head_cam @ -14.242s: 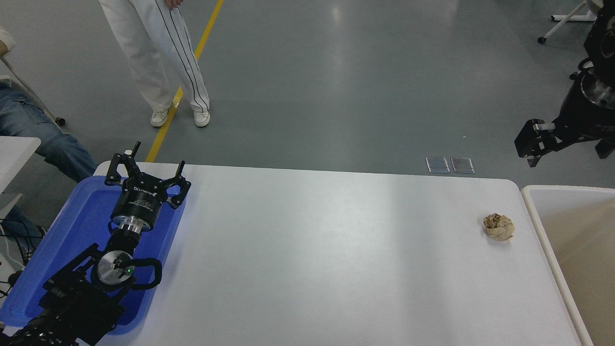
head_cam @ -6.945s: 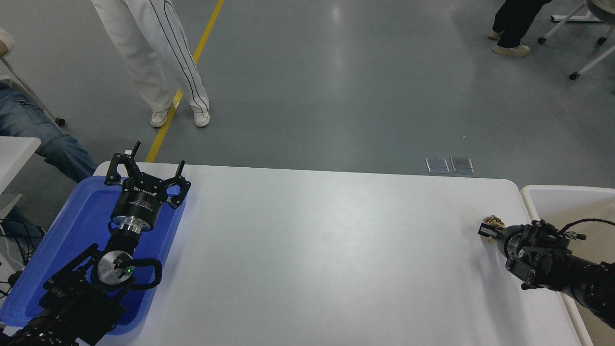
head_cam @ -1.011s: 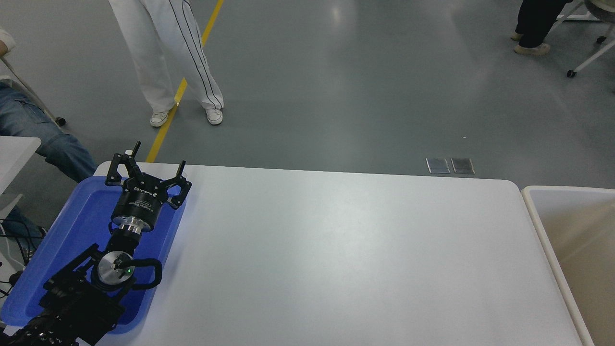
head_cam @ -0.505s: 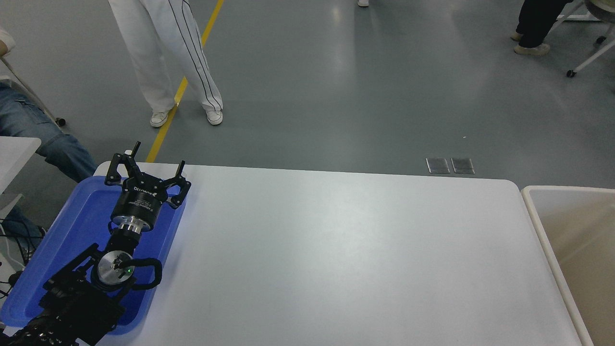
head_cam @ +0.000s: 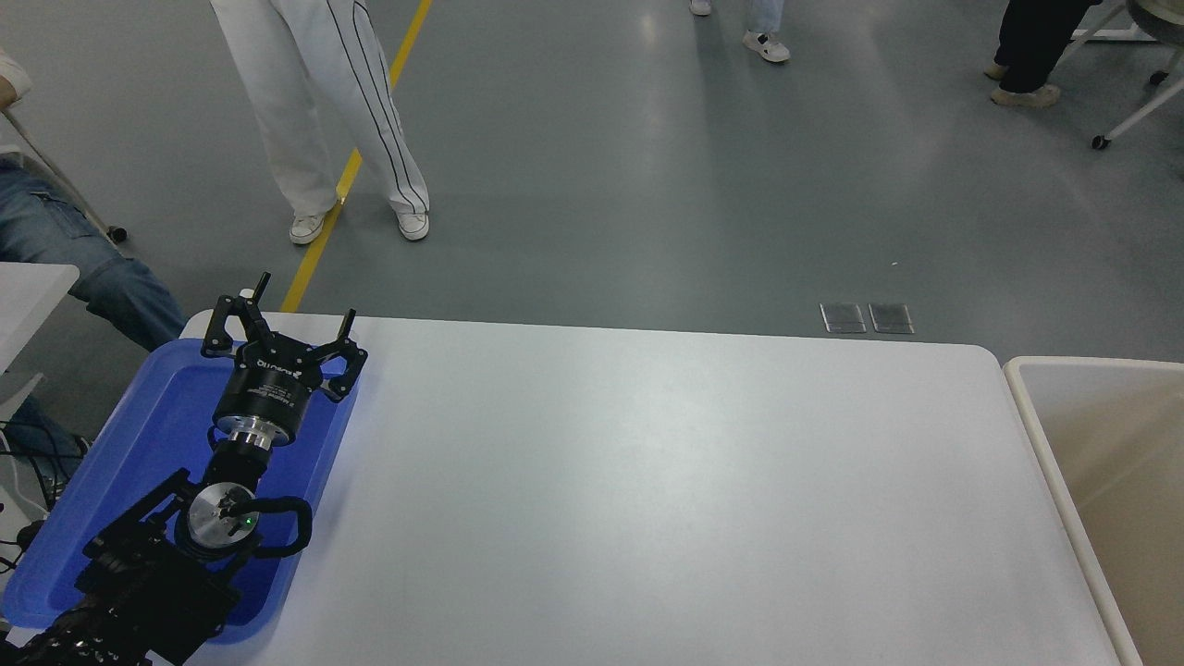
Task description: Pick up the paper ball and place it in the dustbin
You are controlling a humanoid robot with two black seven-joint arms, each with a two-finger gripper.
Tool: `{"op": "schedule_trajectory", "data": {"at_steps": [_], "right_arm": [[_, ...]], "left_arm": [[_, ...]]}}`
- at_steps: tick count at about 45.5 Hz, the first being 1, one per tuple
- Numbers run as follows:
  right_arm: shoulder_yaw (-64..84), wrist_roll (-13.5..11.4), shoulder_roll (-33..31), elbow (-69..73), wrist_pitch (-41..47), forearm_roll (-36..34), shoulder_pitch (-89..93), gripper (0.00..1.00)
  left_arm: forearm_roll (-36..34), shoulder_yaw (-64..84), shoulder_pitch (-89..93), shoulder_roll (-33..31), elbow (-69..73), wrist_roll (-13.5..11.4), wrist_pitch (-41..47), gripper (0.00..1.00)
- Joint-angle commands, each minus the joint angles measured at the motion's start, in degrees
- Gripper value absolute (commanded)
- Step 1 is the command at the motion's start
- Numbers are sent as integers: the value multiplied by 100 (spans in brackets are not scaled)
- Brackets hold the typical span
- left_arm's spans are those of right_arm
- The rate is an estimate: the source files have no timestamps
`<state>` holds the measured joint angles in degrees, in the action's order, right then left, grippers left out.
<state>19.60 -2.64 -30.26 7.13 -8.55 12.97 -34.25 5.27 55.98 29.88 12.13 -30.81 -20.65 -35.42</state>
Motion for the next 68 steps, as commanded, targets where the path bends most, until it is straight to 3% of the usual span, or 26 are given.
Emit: {"op": "schedule_trajectory", "data": {"at_steps": [1,3,12,15,25,42,59,63,68], "right_arm": [[0,1,2,-63,-349,-5,15,85],[-26,9,11,-63,-411,-31,15,89],[-61,9,20,-54,-455,-31,-29,93],[-79,1,11,-28,-446,-31,-46,100],[-394,1,-51,60,-411,-31,-222,100],[-4551,18,-824,1387,-376,-31,-266,100],[-5984,44,-982,2608,-262,-198,41,100],[-6529,220,-930,2793,-16,-592,94,100],[-6723,746,-789,2899,221,-954,191,100]], "left_arm": [[0,-8,0,0,-4,0,0,100],[0,1,0,0,4,0,0,100],[0,-8,0,0,-4,0,0,100],[0,1,0,0,-4,0,0,100],[0,1,0,0,-4,0,0,100],[-9,1,0,0,-4,0,0,100],[0,-8,0,0,4,0,0,100],[0,-8,0,0,-4,0,0,100],[0,-8,0,0,4,0,0,100]]}}
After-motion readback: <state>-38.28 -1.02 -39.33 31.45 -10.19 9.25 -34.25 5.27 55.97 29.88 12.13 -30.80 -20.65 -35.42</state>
